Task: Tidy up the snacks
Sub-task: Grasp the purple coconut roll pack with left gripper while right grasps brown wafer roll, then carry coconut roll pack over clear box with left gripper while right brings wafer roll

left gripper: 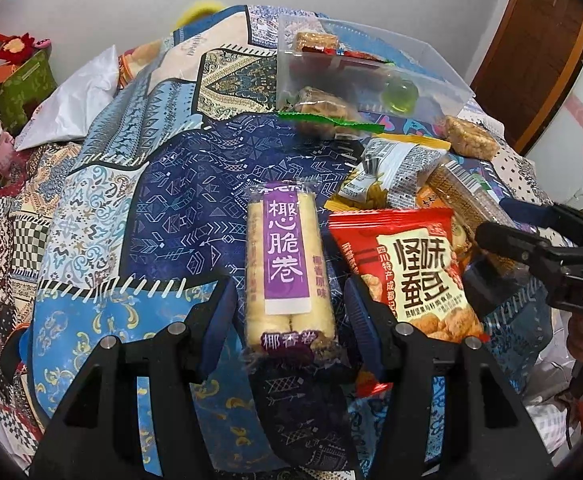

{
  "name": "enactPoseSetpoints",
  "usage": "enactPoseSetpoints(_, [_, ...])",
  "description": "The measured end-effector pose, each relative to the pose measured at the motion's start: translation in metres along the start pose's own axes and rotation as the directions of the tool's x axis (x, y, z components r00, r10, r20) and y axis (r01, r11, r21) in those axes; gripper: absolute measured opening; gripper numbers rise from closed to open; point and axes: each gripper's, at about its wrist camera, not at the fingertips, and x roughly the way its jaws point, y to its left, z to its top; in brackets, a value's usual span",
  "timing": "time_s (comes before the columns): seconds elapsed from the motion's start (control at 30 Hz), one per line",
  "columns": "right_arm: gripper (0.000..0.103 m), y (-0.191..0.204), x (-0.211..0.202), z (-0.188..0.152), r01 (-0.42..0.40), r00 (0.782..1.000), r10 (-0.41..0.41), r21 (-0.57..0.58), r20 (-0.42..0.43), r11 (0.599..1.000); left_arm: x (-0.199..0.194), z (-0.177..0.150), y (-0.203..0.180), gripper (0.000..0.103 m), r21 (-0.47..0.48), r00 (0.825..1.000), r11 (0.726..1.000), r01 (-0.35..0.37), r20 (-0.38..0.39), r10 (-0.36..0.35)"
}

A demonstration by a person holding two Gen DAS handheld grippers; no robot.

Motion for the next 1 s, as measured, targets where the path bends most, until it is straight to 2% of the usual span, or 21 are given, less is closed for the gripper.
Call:
enactPoseSetpoints(0.13, [0.054, -0.002, 0.006, -0.002, -0.021, 0.999, 0.021, 0.015, -0.027, 1.0, 0.004, 0.005, 0.002, 0.056, -0.013, 1.0, 1.0, -0.001, 0.008, 0.002])
enactPoseSetpoints(0.37, [0.053, -0.005, 0.01, -0.005, -0.045, 0.998, 0.046, 0.03, -0.039, 0.999, 0.016, 0.013, 0.005, 0.056, -0.033, 1.0, 0.999, -0.007, 0.006, 0.007])
enactPoseSetpoints(0.5, [0.039, -0.011, 0.01, -0.005, -0.078, 0.996, 0.08, 0.068, -0.04, 0.995, 0.025, 0.018, 0.006, 0.053, -0.051, 1.0, 0.999, -0.006, 0.0, 0.006])
enactPoseSetpoints(0.7, [0.037, -0.011, 0.009, -0.007, -0.082, 0.996, 0.084, 0.071, -0.029, 0.994, 0.036, 0.02, 0.008, 0.049, -0.073, 1.0, 0.997, 0.023, -0.018, -0.024])
enactPoseSetpoints(0.73, [0.036, -0.01, 0.008, -0.007, -0.079, 0.996, 0.081, 0.07, -0.025, 0.994, 0.036, 0.019, 0.007, 0.046, -0.07, 1.0, 0.997, 0.02, -0.016, -0.021])
enactPoseSetpoints(1.0, [0.034, -0.013, 0.001, -0.005, -0.081, 0.997, 0.081, 0.077, -0.003, 0.994, 0.023, 0.017, -0.001, 0.045, -0.033, 1.0, 0.999, -0.029, 0.007, 0.03])
